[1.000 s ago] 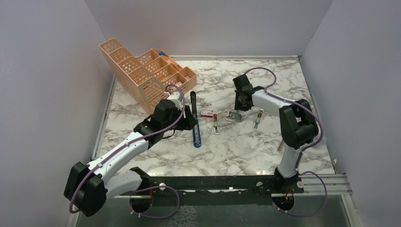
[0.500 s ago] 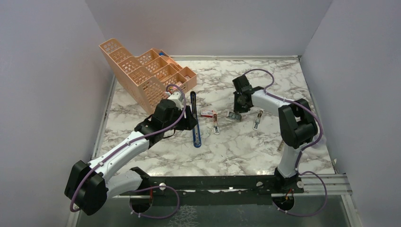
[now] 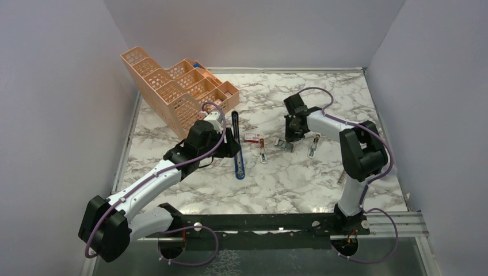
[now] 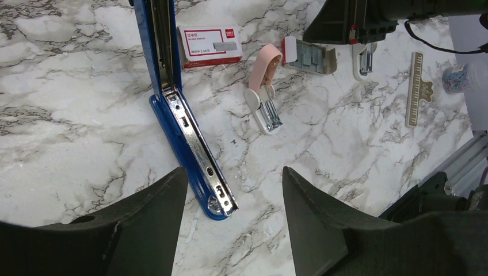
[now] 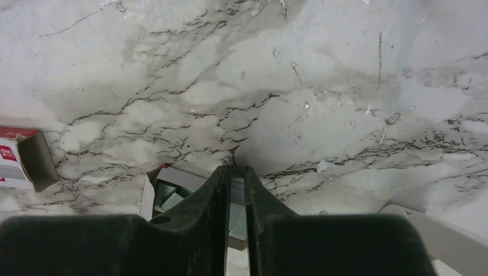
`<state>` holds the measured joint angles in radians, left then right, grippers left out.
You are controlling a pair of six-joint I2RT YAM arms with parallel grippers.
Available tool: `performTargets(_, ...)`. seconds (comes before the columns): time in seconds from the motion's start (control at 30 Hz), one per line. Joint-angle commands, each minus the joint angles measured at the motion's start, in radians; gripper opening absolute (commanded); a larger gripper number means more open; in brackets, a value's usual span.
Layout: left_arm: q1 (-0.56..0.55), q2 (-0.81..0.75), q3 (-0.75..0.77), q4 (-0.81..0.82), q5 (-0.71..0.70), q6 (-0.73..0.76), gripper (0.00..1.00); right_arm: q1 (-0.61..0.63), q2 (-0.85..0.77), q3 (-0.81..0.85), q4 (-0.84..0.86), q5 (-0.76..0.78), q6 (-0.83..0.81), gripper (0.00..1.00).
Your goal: Load the staples into the stapler
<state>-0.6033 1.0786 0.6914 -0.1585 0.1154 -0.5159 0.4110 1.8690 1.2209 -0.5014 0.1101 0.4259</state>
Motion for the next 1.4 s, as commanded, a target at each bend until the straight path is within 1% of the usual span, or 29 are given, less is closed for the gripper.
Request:
performTargets(0.0,0.005,-0.020,0.000,0.029,0.001,-0.001,0.63,-0.004,-0.067,-0.034,-0.038,-0.059,0.028,0.19)
performTargets(0.27,0.005,-0.015,-0.003,0.034,0.007,-0.004,0.63,-0.003,-0.123,-0.049,-0.045,-0.131,0.029,0.19)
performTargets(0.37,0.005,-0.020,-0.005,0.034,0.004,-0.006,0.63,-0.004,-0.143,-0.037,-0.049,-0.115,0.019,0.20)
performTargets(0.43,0.005,-0.022,-0.007,0.034,0.001,-0.006,0.63,-0.003,-0.161,-0.030,-0.049,-0.076,0.016,0.22)
performTargets(0.67,0.005,-0.029,-0.012,0.035,-0.003,-0.009,0.63,0.015,-0.156,-0.007,-0.081,-0.097,-0.024,0.34)
performTargets(0.77,0.005,-0.031,-0.013,0.034,-0.003,-0.012,0.63,0.031,-0.148,-0.018,-0.098,-0.090,-0.020,0.36)
performTargets(0.9,0.005,-0.031,-0.011,0.029,0.002,-0.013,0.63,0.033,-0.146,-0.037,-0.111,-0.068,0.027,0.30)
performTargets(1.03,0.005,-0.031,-0.007,0.023,-0.002,-0.012,0.63,0.041,-0.141,-0.051,-0.114,-0.050,0.106,0.30)
performTargets(1.1,0.005,-0.028,0.014,-0.010,-0.006,-0.003,0.63,0.048,-0.134,-0.053,-0.114,-0.036,0.156,0.30)
performTargets(1.23,0.005,-0.033,0.062,-0.076,-0.054,0.024,0.63,0.061,-0.123,-0.057,-0.135,0.037,0.260,0.31)
performTargets(1.37,0.005,-0.042,0.065,-0.092,-0.083,0.030,0.63,0.077,-0.117,-0.054,-0.159,0.098,0.333,0.31)
